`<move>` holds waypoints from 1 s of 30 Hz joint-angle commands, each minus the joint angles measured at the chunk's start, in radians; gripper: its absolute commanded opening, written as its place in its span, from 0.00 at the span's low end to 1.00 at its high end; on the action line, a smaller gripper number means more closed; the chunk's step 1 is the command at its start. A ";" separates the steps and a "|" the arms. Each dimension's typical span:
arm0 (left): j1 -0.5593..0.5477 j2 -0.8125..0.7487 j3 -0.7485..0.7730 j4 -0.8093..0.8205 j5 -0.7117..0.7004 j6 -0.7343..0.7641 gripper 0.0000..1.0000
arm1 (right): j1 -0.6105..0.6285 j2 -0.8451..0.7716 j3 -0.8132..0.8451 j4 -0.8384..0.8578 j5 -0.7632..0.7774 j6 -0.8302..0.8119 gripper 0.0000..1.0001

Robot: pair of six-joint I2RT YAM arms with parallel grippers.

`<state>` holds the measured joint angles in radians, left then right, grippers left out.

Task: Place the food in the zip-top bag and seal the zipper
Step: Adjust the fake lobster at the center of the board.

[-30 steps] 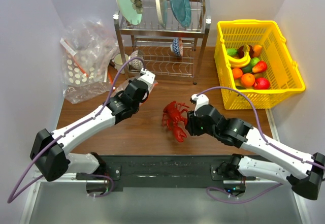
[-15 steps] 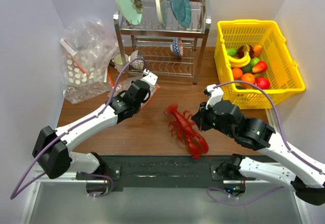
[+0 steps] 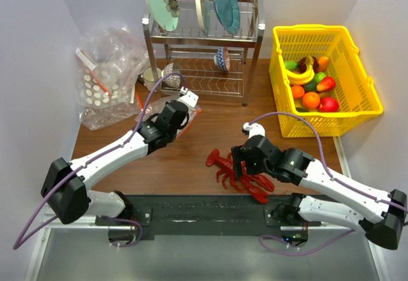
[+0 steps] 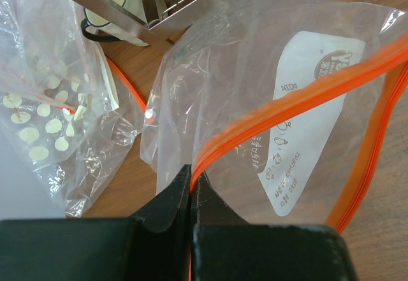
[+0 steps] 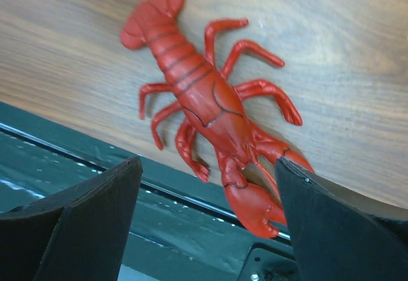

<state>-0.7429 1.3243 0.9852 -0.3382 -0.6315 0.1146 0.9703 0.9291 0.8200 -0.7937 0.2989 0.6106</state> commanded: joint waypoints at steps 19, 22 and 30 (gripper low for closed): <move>-0.001 -0.027 -0.028 0.067 -0.005 -0.023 0.00 | 0.007 0.514 0.059 0.315 -0.029 -0.080 0.57; 0.000 -0.031 -0.033 0.073 -0.005 -0.026 0.00 | 0.005 0.524 0.085 0.353 -0.044 -0.069 0.58; 0.002 -0.037 -0.043 0.077 -0.004 -0.029 0.00 | 0.007 0.482 0.022 0.401 -0.081 -0.141 0.61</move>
<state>-0.7418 1.3212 0.9508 -0.3027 -0.6186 0.1127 0.9703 1.4590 0.8688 -0.4572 0.2424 0.5217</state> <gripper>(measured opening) 0.020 0.604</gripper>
